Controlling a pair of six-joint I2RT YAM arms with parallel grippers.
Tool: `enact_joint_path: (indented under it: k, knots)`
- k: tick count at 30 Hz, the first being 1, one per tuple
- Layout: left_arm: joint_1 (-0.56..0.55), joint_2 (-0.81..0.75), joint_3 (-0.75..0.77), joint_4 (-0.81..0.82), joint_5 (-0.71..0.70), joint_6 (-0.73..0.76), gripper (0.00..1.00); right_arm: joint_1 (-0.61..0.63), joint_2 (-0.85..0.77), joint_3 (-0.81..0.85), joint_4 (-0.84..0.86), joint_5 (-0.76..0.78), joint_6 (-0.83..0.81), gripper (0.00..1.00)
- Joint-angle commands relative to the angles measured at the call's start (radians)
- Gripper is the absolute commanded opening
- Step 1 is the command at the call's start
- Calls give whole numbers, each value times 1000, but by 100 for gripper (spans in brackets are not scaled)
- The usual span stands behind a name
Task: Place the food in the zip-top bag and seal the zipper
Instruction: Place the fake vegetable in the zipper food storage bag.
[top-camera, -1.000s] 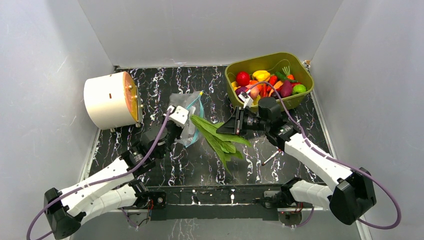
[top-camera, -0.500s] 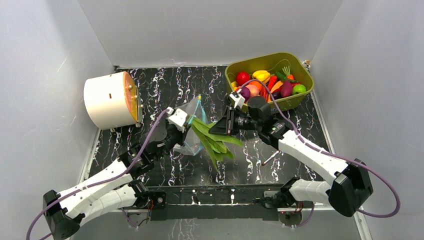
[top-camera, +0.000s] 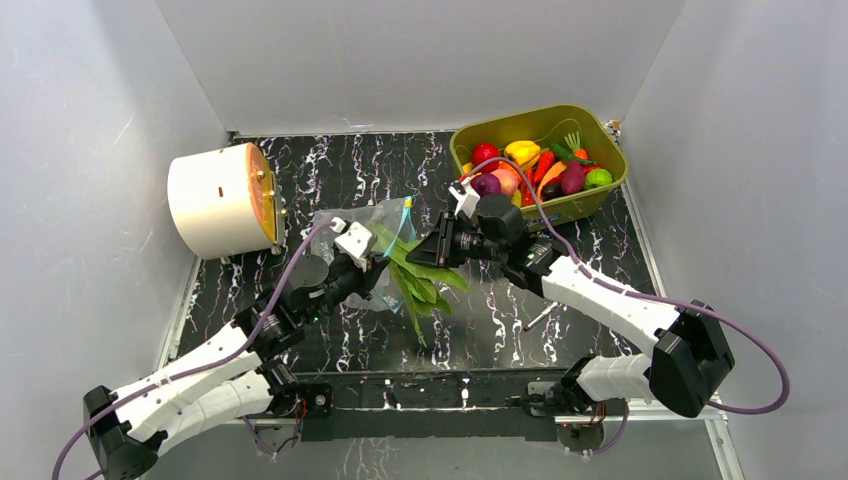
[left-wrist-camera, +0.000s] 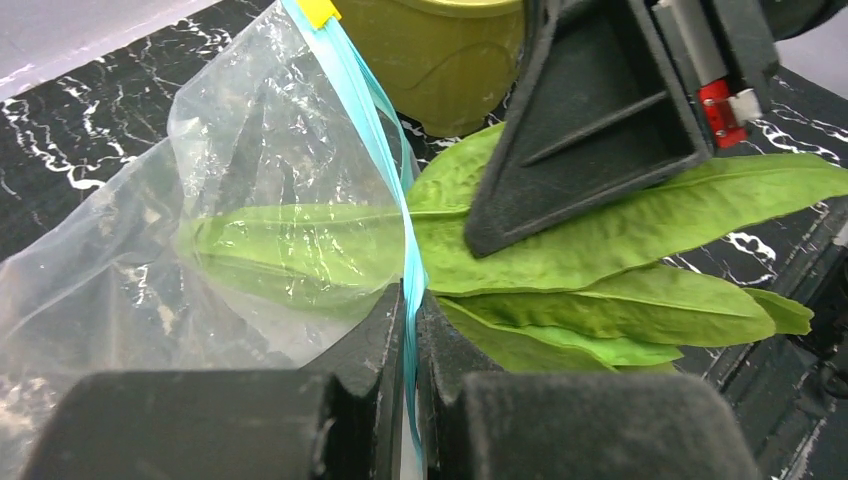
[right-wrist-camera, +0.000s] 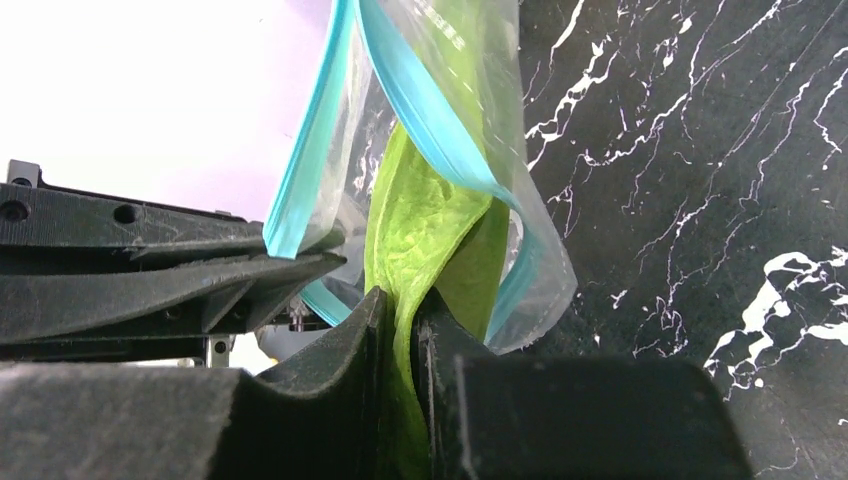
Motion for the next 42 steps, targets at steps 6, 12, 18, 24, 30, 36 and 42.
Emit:
enact_joint_path:
  k: [6, 12, 18, 24, 30, 36, 42]
  knots:
    - [-4, -34, -13, 38, 127, -17, 0, 54, 10, 18, 202, 71, -23, 0]
    - [-3, -18, 1, 39, 153, -29, 0, 78, -15, -24, 294, 141, -27, 0]
    - [-3, -26, 11, 77, 190, -165, 0, 83, -83, -142, 489, 316, 10, 0]
    - [-4, -50, -6, 100, 196, -261, 0, 86, -106, -157, 545, 381, 33, 0]
    - [-4, -75, -40, 129, 200, -290, 0, 108, -91, -161, 612, 411, 22, 0]
    - [-4, -56, -35, 79, 166, -262, 0, 111, -103, -135, 610, 409, 22, 0]
    - [-4, -41, 6, 114, 204, -237, 0, 151, -73, -168, 681, 378, -9, 0]
